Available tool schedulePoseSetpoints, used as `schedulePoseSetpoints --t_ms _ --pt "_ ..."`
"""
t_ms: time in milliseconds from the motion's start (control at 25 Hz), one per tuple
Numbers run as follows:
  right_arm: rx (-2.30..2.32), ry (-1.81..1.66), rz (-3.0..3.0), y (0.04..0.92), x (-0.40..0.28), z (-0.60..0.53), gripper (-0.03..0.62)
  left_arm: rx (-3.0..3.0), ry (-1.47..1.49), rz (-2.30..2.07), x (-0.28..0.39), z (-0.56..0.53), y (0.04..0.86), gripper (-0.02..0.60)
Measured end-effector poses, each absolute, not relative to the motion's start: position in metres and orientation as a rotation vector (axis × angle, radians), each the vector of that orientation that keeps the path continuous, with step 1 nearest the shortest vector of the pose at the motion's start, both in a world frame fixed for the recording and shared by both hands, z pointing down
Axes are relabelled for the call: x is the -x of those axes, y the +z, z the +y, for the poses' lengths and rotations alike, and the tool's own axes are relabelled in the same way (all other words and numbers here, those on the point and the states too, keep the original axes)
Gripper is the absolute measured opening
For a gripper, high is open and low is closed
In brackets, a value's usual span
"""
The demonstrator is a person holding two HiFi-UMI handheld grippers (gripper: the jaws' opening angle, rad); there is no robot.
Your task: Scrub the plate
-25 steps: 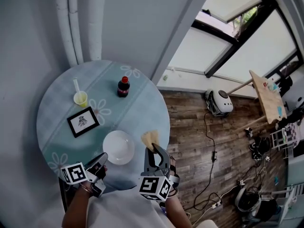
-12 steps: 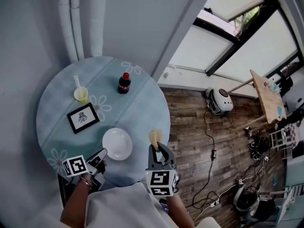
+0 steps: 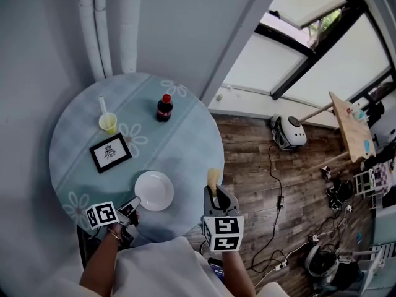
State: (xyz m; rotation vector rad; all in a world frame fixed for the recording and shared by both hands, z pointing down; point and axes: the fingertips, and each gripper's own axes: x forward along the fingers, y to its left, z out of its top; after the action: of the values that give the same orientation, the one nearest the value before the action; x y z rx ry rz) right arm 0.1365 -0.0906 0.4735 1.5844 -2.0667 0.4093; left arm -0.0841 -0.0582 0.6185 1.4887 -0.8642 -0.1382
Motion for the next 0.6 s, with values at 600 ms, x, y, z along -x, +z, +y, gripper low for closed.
schedulePoseSetpoints --t_ms 600 --pt "-1.521 0.453 -2.132 0.469 -0.143 -0.097 0.067 -1.338 -0.054 -0.951 0.098 -0.054 0.655 0.022"
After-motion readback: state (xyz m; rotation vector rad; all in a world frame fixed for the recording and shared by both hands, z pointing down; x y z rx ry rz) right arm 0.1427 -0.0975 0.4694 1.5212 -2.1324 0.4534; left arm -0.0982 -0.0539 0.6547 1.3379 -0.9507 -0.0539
